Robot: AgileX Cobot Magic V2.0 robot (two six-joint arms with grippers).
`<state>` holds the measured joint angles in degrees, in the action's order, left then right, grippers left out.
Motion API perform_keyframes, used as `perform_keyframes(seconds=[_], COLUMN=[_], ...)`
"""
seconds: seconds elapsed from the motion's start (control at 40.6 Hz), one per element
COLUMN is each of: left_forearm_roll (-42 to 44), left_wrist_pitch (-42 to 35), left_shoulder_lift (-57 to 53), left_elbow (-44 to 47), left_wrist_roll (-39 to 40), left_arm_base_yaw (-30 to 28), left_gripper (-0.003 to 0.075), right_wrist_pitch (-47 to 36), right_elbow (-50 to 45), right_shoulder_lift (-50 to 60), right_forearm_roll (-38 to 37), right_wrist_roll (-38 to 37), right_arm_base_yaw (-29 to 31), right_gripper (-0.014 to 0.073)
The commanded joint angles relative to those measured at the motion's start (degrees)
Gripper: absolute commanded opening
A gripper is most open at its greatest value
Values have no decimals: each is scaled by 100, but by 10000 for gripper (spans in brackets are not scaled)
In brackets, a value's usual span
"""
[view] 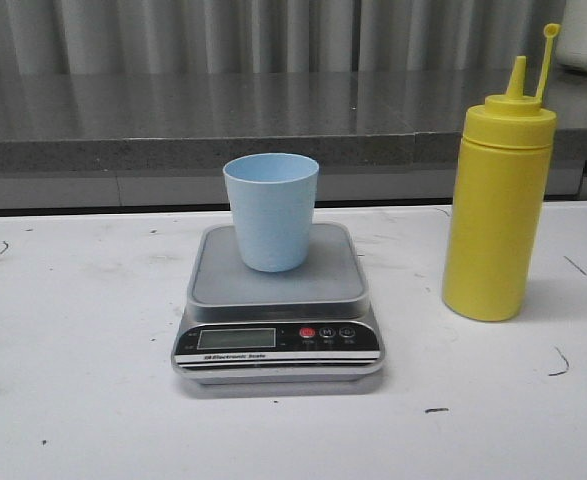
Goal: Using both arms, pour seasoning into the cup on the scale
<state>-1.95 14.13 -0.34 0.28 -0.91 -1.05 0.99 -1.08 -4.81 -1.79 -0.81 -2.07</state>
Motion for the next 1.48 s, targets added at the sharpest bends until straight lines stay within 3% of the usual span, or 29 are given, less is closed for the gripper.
perform_keyframes(seconds=[0.0, 0.296, 1.453], left_forearm_roll=[-53, -53, -53], left_wrist_pitch=[-437, -437, -437], left_shoulder_lift=[-99, -83, -83], left_elbow=[134, 134, 134], left_wrist_roll=[36, 36, 36], left_arm_base_yaw=[-9, -9, -9], left_gripper=[-20, -20, -20], right_wrist_pitch=[-281, 556, 580], right_elbow=[-18, -18, -12], right_shoulder_lift=[192, 642, 637], right_forearm_roll=[-72, -6, -6], right_wrist_roll=[-22, -22, -17], right_arm_base_yaw=[127, 169, 169], right_gripper=[-107, -107, -107])
